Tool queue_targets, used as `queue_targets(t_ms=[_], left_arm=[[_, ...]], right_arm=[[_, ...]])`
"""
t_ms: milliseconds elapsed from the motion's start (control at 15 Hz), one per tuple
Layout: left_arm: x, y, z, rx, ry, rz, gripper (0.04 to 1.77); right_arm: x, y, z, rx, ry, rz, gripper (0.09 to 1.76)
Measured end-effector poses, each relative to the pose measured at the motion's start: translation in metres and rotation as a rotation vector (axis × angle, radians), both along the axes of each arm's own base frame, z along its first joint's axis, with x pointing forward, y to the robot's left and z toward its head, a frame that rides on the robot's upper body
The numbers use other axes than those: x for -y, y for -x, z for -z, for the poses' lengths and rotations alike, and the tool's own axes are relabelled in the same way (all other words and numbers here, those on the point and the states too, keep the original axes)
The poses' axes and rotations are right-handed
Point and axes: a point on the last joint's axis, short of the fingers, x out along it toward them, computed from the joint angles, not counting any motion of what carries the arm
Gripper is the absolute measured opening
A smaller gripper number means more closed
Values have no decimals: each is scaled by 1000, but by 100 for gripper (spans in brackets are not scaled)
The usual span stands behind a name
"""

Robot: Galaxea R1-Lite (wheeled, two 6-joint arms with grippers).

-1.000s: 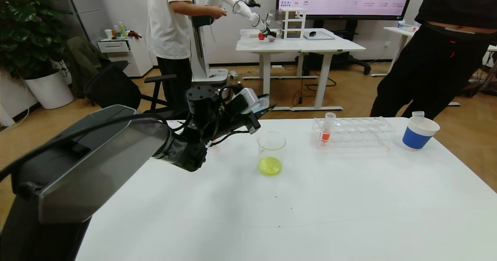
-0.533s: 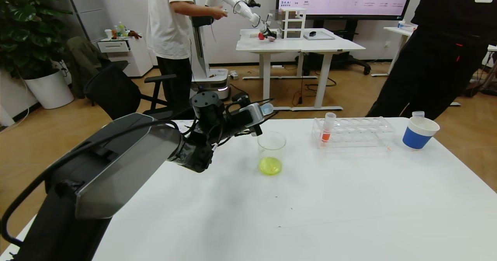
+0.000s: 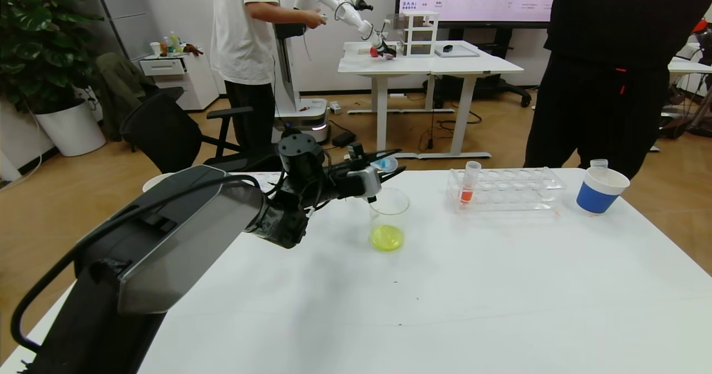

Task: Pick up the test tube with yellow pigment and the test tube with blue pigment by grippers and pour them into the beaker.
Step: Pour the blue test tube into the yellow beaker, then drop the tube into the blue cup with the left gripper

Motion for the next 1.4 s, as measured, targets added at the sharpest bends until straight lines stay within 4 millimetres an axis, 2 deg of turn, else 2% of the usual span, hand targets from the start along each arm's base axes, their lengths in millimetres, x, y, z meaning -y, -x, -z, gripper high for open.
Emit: queue_targets(t_ms=[600,1400], left_arm=[[-17,-9,-5,222,-89,60,52],[-5,-3,-1,392,-148,69,52]], right_arm=[[0,0,0,0,0,0,174],[0,0,0,0,0,0,174]])
